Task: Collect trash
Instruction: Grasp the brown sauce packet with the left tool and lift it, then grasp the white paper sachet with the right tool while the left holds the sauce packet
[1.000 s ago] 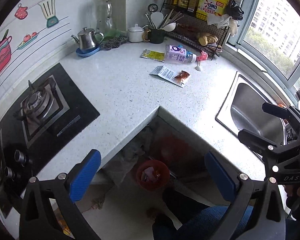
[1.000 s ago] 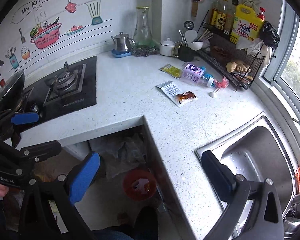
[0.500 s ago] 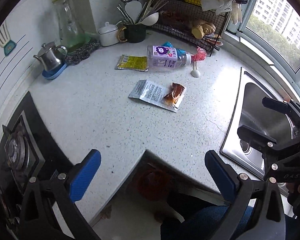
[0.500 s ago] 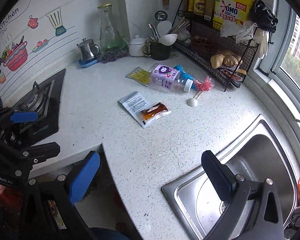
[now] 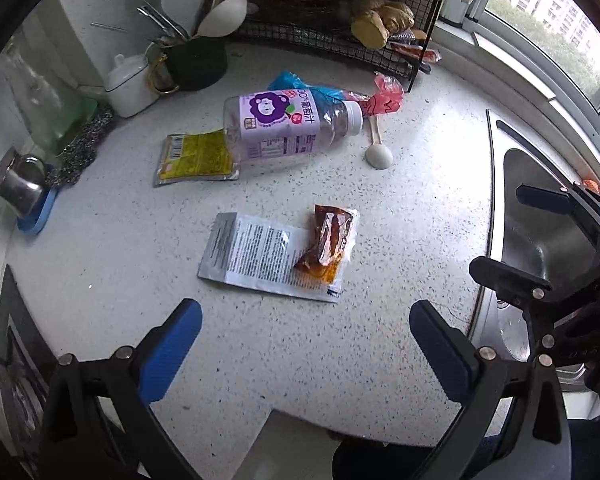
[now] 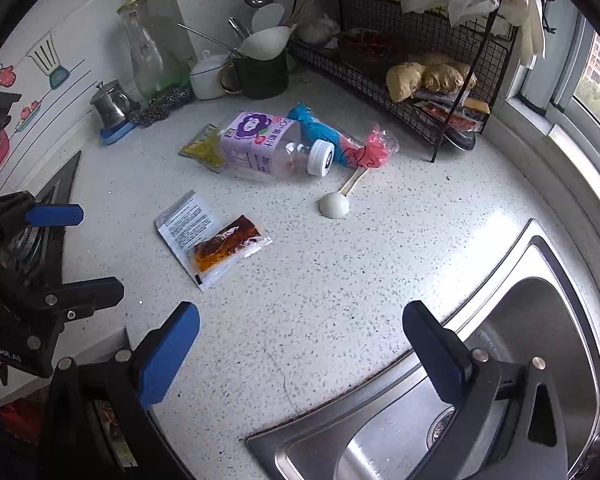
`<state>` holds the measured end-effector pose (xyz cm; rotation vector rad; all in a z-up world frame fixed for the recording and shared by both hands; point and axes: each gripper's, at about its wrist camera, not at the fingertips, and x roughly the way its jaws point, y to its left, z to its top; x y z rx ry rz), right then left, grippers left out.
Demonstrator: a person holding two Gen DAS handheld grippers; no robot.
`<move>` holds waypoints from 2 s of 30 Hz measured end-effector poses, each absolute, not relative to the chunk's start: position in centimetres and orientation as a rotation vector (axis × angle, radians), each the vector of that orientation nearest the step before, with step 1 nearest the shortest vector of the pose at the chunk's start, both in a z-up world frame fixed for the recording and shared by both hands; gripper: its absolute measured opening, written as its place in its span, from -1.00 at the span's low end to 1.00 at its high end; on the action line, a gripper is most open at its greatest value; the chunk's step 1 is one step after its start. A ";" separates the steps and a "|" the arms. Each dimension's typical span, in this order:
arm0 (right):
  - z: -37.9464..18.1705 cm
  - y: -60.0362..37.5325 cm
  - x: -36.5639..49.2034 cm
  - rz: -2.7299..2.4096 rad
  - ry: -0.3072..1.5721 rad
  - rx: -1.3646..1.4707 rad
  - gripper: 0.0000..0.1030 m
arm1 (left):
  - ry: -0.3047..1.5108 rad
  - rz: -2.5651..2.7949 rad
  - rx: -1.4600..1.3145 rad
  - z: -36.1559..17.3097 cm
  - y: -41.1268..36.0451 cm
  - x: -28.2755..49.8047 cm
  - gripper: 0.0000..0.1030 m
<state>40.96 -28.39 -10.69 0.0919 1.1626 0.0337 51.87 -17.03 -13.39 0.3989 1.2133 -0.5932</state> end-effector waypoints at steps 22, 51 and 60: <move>-16.2 -34.2 44.4 -0.043 1.262 0.205 0.97 | 1.378 -0.656 0.465 -20.6 -22.4 55.4 -0.61; -16.2 -18.8 52.3 0.486 1.254 -0.107 0.97 | 1.324 -0.276 0.087 -15.8 -3.6 53.6 -0.76; -19.8 -15.3 54.5 0.572 1.281 -0.289 0.98 | 1.330 -0.189 0.042 -16.6 -1.4 53.1 -0.76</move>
